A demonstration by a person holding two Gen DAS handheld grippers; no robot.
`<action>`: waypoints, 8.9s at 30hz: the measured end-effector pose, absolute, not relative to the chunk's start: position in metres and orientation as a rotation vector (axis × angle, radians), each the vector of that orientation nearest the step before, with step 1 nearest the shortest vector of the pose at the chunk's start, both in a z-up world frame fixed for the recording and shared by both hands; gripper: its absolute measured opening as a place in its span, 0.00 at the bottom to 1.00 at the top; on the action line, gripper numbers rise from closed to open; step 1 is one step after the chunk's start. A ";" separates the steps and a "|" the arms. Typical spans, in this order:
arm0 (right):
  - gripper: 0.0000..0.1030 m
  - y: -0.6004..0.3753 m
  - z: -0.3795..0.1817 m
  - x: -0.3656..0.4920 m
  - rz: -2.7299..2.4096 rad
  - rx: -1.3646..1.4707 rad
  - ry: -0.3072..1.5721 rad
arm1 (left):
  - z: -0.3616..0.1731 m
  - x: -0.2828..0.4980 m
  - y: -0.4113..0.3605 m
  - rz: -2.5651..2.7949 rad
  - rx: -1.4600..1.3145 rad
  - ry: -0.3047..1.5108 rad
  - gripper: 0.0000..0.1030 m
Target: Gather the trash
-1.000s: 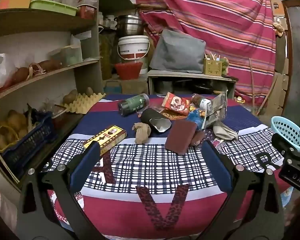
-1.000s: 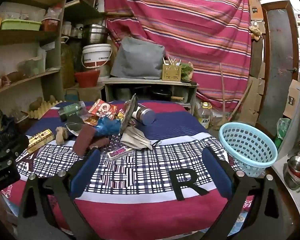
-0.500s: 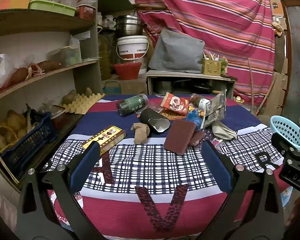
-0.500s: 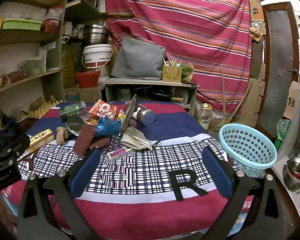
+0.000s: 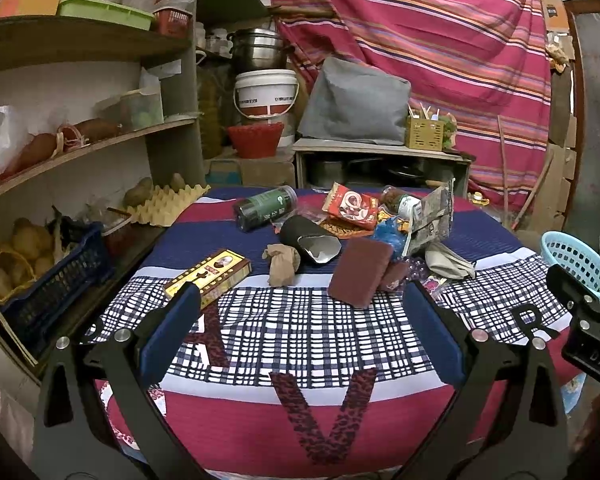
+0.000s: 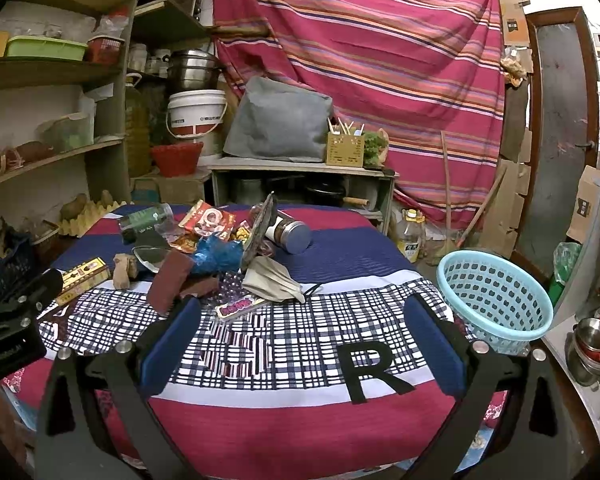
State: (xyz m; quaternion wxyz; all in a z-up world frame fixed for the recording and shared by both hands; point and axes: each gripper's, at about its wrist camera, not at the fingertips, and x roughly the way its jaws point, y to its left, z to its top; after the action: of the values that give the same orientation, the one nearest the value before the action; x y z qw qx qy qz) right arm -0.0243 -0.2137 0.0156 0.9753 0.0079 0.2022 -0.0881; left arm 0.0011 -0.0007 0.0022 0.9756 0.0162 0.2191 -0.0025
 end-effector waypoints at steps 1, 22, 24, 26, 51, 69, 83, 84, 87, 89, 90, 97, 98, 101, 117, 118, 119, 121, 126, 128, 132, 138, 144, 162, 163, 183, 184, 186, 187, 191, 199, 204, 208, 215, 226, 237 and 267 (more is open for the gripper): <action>0.96 -0.214 0.016 -0.024 -0.178 0.017 0.408 | 0.002 0.001 0.000 -0.006 0.033 0.441 0.95; 0.96 -0.217 0.012 -0.023 -0.181 0.009 0.407 | 0.001 0.000 -0.003 -0.007 0.034 0.439 0.95; 0.96 -0.217 0.012 -0.023 -0.181 0.010 0.409 | 0.001 0.000 -0.002 -0.007 0.033 0.439 0.95; 0.96 -0.216 0.012 -0.024 -0.182 0.009 0.407 | 0.001 0.000 -0.002 -0.007 0.032 0.439 0.95; 0.96 -0.216 0.011 -0.023 -0.182 0.007 0.410 | 0.001 0.000 -0.003 -0.006 0.033 0.439 0.95; 0.96 -0.218 0.010 -0.024 -0.187 0.003 0.407 | 0.001 0.000 -0.002 -0.007 0.031 0.439 0.95; 0.96 -0.220 0.010 -0.024 -0.189 0.002 0.407 | 0.001 0.000 -0.003 -0.006 0.030 0.440 0.95; 0.96 -0.220 0.010 -0.024 -0.188 0.002 0.408 | 0.001 0.000 -0.003 -0.006 0.029 0.441 0.95; 0.96 -0.222 0.010 -0.024 -0.190 0.003 0.410 | 0.001 0.000 -0.003 0.001 0.033 0.442 0.95; 0.96 -0.223 0.010 -0.023 -0.193 0.001 0.413 | 0.001 -0.001 -0.002 0.007 0.028 0.443 0.95; 0.96 -0.221 0.011 -0.022 -0.193 -0.003 0.416 | 0.001 -0.001 -0.002 0.009 0.026 0.444 0.95; 0.96 -0.218 0.024 -0.015 -0.193 -0.019 0.391 | 0.012 0.011 -0.003 0.035 0.068 0.442 0.95; 0.96 -0.217 0.027 -0.012 -0.192 -0.028 0.388 | 0.015 0.013 0.000 0.036 0.066 0.437 0.95; 0.96 -0.214 0.035 -0.001 -0.181 -0.042 0.390 | 0.027 0.020 0.005 0.049 0.057 0.416 0.95; 0.96 -0.206 0.057 0.065 -0.083 -0.014 0.394 | 0.061 0.098 0.034 0.022 -0.006 0.417 0.95; 0.96 -0.207 0.059 0.068 -0.083 -0.006 0.392 | 0.062 0.102 0.034 0.020 -0.006 0.418 0.95; 0.96 -0.208 0.061 0.071 -0.081 0.002 0.390 | 0.063 0.107 0.034 0.015 -0.005 0.418 0.95; 0.96 -0.210 0.064 0.078 -0.080 0.009 0.390 | 0.064 0.116 0.033 0.013 -0.003 0.416 0.95; 0.96 -0.212 0.065 0.099 -0.069 0.003 0.416 | 0.065 0.137 0.031 0.021 -0.012 0.406 0.95; 0.96 -0.213 0.060 0.108 -0.059 0.007 0.428 | 0.062 0.146 0.032 0.015 -0.022 0.427 0.95; 0.96 -0.218 0.045 0.116 -0.073 0.002 0.449 | 0.047 0.159 0.039 0.012 -0.039 0.481 0.95; 0.96 -0.232 0.017 0.130 -0.133 0.008 0.537 | 0.020 0.170 0.045 0.070 0.005 0.546 0.95; 0.96 -0.233 0.009 0.133 -0.177 -0.098 0.549 | 0.001 0.177 0.034 0.001 0.030 0.600 0.95; 0.96 -0.271 0.002 0.137 -0.214 -0.008 0.607 | -0.040 0.178 -0.036 -0.267 0.092 0.701 0.95; 0.96 -0.272 0.001 0.137 -0.214 -0.004 0.608 | -0.043 0.178 -0.040 -0.273 0.112 0.708 0.95; 0.96 -0.273 -0.008 0.142 -0.197 0.015 0.652 | -0.054 0.193 -0.027 -0.270 0.103 0.819 0.75; 0.96 -0.273 -0.008 0.141 -0.196 0.014 0.652 | -0.054 0.194 -0.026 -0.269 0.097 0.821 0.71; 0.96 -0.272 -0.008 0.141 -0.194 0.014 0.653 | -0.053 0.194 -0.024 -0.286 0.076 0.833 0.66; 0.96 -0.272 -0.008 0.141 -0.194 0.014 0.653 | -0.052 0.193 -0.024 -0.291 0.073 0.836 0.62; 0.96 -0.273 -0.009 0.141 -0.194 0.016 0.654 | -0.046 0.184 -0.022 -0.253 0.102 0.823 0.59; 0.96 -0.274 -0.010 0.141 -0.188 0.031 0.662 | -0.040 0.188 0.011 -0.148 0.059 0.832 0.59; 0.96 -0.272 -0.010 0.141 -0.189 0.023 0.661 | -0.038 0.190 0.018 -0.115 0.061 0.831 0.58; 0.96 -0.273 -0.011 0.141 -0.189 0.026 0.660 | -0.033 0.189 0.023 -0.147 0.012 0.818 0.60; 0.96 -0.272 -0.011 0.140 -0.190 0.021 0.659 | -0.034 0.184 0.004 -0.187 0.058 0.814 0.63; 0.96 -0.270 -0.013 0.142 -0.187 0.015 0.667 | -0.055 0.192 -0.027 -0.228 0.126 0.857 0.74; 0.96 -0.265 -0.019 0.144 -0.179 0.011 0.685 | -0.067 0.198 -0.031 -0.181 0.171 0.873 0.68; 0.96 -0.265 -0.003 0.133 -0.152 0.033 0.619 | -0.001 0.175 0.022 -0.094 0.037 0.652 0.13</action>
State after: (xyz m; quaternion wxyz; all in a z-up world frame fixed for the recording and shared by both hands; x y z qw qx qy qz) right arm 0.1330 -0.2646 -0.0027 0.9495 0.0164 0.3042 -0.0745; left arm 0.1751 0.0223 -0.0011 0.9461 0.0182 0.3200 -0.0462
